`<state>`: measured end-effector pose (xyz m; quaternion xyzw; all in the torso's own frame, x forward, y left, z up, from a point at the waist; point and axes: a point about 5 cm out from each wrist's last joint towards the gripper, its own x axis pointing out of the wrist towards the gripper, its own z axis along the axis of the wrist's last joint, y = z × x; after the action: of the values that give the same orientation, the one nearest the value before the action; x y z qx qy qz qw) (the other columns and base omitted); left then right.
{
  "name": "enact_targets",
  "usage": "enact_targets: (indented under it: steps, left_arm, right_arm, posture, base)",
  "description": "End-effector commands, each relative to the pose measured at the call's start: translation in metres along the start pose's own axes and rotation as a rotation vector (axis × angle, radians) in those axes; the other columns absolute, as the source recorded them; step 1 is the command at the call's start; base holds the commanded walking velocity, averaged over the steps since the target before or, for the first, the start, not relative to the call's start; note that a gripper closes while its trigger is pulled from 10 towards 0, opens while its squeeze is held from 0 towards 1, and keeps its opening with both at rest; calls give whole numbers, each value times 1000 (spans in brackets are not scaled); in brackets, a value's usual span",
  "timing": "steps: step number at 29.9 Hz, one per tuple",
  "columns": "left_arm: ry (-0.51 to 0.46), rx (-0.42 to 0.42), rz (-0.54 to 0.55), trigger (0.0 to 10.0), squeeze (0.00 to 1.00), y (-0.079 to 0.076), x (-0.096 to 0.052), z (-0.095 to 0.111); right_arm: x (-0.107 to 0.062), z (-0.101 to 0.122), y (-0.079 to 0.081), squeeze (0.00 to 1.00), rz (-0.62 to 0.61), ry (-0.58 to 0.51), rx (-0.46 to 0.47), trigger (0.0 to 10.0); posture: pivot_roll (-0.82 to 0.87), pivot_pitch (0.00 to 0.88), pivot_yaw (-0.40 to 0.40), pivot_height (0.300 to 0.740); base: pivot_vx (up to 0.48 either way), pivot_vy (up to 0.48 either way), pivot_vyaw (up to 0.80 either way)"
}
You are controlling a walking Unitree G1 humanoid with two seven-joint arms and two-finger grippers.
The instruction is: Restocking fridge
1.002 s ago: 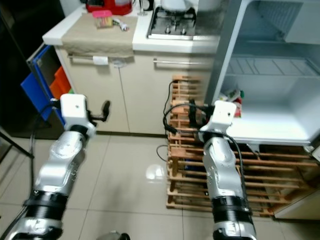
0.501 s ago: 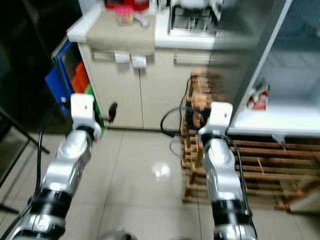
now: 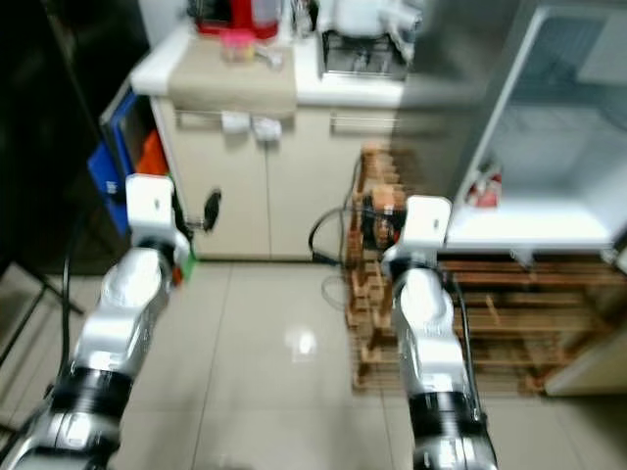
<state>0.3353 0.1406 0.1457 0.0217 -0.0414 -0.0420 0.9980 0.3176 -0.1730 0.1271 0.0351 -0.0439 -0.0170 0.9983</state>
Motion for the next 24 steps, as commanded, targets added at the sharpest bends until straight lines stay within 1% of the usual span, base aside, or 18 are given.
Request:
enact_targets:
  steps: [1, 3, 7, 11, 19, 24]
  left_arm:
    - [12, -16, 4, 10000, 0, -1, 0, -1]
    - [19, -30, 7, 10000, 0, -1, 0, -2]
    - [0, -26, 8, 10000, 0, 0, 1, 1]
    - [-45, -13, 22, 10000, 0, -1, 4, 11]
    - [-42, -12, 22, 10000, 0, 0, 5, 10]
    - [-41, -35, 52, 10000, 0, 3, 4, 10]
  right_arm:
    - [0, -1, 2, 184, 3, 0, 9, 10000]
    - [0, 1, 1, 184, -3, -10, 5, 10000]
    - [1, 5, 2, 188, -2, -38, -1, 10000]
    - [3, 7, 4, 192, 6, -48, 1, 10000]
    - [5, 8, 9, 192, 34, -54, 8, 10000]
    - [5, 10, 14, 188, 62, -62, 16, 10000]
  posture:
    - [-99, 0, 30, 740]
    - [-100, 0, 32, 740]
    - [-104, 0, 39, 740]
    - [-102, 0, 33, 740]
    - [-96, 0, 29, 740]
    - [-97, 0, 31, 740]
  base:
    - [461, 0, 0]
    - [461, 0, 0]
    - [461, 0, 0]
    - [461, 0, 0]
    - [460, 0, 0]
    - [460, 0, 0]
